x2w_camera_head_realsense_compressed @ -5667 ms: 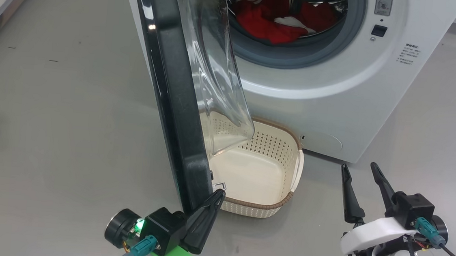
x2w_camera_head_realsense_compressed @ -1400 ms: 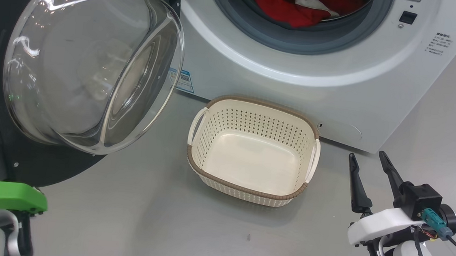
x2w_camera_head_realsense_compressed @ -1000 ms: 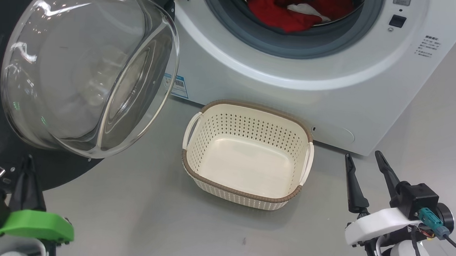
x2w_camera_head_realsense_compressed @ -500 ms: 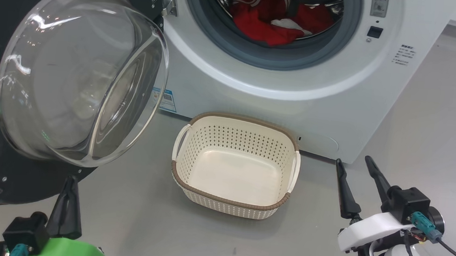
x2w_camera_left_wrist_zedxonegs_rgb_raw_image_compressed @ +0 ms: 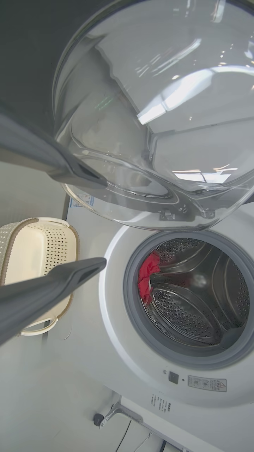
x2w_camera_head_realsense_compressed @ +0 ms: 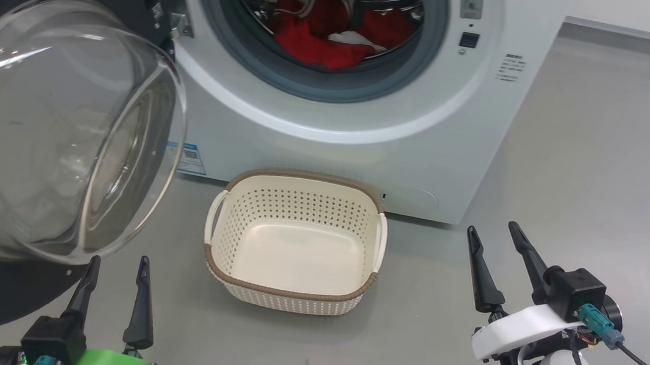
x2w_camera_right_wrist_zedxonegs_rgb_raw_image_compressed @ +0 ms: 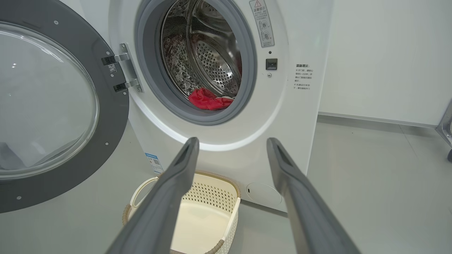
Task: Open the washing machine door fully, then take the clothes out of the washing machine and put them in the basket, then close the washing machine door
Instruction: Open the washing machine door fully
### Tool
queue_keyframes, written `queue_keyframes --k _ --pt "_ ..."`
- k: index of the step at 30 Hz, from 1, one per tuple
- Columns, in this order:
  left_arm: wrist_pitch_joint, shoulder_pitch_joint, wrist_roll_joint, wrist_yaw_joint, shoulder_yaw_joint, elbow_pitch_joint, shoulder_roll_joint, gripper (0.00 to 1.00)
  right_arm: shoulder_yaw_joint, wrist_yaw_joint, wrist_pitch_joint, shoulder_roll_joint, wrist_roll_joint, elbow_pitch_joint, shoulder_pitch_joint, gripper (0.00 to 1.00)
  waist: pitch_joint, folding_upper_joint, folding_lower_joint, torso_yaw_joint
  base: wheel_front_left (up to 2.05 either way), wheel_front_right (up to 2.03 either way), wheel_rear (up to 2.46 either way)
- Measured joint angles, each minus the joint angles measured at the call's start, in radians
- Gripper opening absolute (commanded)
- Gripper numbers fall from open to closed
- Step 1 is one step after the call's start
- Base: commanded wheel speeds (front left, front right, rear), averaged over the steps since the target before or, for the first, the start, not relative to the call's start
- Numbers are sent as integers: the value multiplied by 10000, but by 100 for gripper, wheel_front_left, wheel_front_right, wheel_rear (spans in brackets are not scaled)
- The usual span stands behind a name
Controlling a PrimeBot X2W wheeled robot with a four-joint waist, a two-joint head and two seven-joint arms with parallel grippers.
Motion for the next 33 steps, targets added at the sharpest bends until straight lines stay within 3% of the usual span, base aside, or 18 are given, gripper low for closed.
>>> queue_keyframes --k 18,33 --pt "510 -6 58 -174 -192 -470 222 100 416 -255 2 -2 146 -382 310 100 -25 0 0 -1847 0 0 0" --pt "700 -34 63 -171 -301 -581 219 100 211 -441 2 -2 146 -648 398 100 287 0 0 -2683 0 0 0"
